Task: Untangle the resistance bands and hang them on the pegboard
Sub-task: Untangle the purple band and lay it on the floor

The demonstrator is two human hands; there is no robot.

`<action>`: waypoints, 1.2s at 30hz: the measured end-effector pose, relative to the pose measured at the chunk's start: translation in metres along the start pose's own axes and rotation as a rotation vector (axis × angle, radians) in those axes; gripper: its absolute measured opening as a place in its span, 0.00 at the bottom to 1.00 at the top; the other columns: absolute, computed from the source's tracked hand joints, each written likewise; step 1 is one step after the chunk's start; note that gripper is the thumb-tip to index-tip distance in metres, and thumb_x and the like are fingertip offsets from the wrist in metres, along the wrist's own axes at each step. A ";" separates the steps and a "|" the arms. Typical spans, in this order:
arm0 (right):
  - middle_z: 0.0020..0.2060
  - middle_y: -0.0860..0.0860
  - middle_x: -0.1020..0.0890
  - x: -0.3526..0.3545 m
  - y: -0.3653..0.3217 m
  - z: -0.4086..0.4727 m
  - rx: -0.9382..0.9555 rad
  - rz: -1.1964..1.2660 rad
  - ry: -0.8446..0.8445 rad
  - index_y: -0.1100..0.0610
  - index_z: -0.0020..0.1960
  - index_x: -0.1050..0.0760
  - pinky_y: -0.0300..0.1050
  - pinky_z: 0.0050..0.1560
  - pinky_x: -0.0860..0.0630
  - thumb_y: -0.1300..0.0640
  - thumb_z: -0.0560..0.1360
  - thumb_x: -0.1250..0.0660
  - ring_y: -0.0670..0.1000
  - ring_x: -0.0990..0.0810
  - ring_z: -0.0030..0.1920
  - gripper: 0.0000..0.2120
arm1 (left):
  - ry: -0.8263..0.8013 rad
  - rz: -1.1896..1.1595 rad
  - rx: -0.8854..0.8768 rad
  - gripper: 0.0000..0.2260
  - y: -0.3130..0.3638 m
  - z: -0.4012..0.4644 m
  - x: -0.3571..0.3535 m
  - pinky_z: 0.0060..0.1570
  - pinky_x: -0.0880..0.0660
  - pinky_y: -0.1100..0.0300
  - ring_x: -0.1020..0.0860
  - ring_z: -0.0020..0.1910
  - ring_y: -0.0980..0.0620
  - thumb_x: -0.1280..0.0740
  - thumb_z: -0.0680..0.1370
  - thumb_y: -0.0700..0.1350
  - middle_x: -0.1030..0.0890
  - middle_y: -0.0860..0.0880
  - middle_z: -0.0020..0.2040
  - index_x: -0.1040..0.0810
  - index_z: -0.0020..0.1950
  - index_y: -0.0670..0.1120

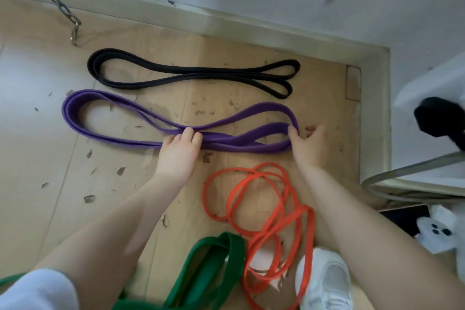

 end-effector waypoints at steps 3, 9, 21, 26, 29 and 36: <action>0.48 0.53 0.20 -0.008 -0.009 0.002 0.123 -0.258 -0.035 0.58 0.55 0.26 0.47 0.43 0.27 0.49 0.75 0.34 0.56 0.21 0.48 0.14 | 0.056 0.003 -0.021 0.14 0.002 -0.006 0.004 0.41 0.24 0.51 0.21 0.32 0.41 0.37 0.64 0.30 0.23 0.41 0.39 0.23 0.48 0.39; 0.50 0.54 0.18 -0.008 -0.030 0.005 0.189 -0.315 -0.014 0.58 0.59 0.24 0.42 0.40 0.28 0.57 0.76 0.37 0.56 0.20 0.49 0.13 | 0.143 0.001 -0.044 0.20 -0.001 -0.013 0.002 0.54 0.26 0.41 0.20 0.37 0.40 0.30 0.59 0.25 0.21 0.40 0.41 0.21 0.49 0.39; 0.43 0.58 0.20 0.003 0.027 -0.034 0.173 -0.212 -0.237 0.62 0.50 0.25 0.42 0.38 0.39 0.65 0.72 0.35 0.57 0.23 0.45 0.07 | 0.039 -0.100 -0.023 0.18 -0.001 -0.018 -0.006 0.47 0.25 0.47 0.19 0.46 0.38 0.32 0.63 0.28 0.18 0.41 0.45 0.21 0.51 0.40; 0.52 0.59 0.21 -0.019 0.025 -0.016 0.050 -0.209 -0.267 0.62 0.56 0.29 0.41 0.43 0.36 0.62 0.74 0.36 0.58 0.23 0.53 0.11 | 0.022 -0.138 0.015 0.18 0.000 -0.012 -0.007 0.58 0.30 0.48 0.23 0.58 0.40 0.37 0.70 0.30 0.20 0.41 0.58 0.24 0.59 0.40; 0.61 0.56 0.25 -0.025 0.015 -0.011 0.035 -0.089 -0.318 0.59 0.65 0.34 0.43 0.51 0.30 0.70 0.73 0.40 0.56 0.26 0.60 0.22 | 0.015 -0.126 0.005 0.19 -0.001 -0.007 -0.007 0.59 0.31 0.48 0.24 0.60 0.41 0.37 0.71 0.31 0.22 0.42 0.62 0.24 0.60 0.41; 0.65 0.54 0.29 -0.031 0.000 -0.001 0.161 -0.065 -0.395 0.58 0.69 0.38 0.42 0.55 0.29 0.71 0.74 0.38 0.54 0.29 0.64 0.26 | 0.039 -0.113 0.003 0.17 -0.002 -0.002 -0.007 0.50 0.26 0.48 0.21 0.51 0.38 0.34 0.68 0.29 0.20 0.39 0.53 0.22 0.55 0.39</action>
Point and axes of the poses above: each hand's wrist, its own z-axis towards the middle knuckle, its own x-axis out of the back of the hand, y = z × x, the point moved 9 cm from there along z, towards the middle knuckle
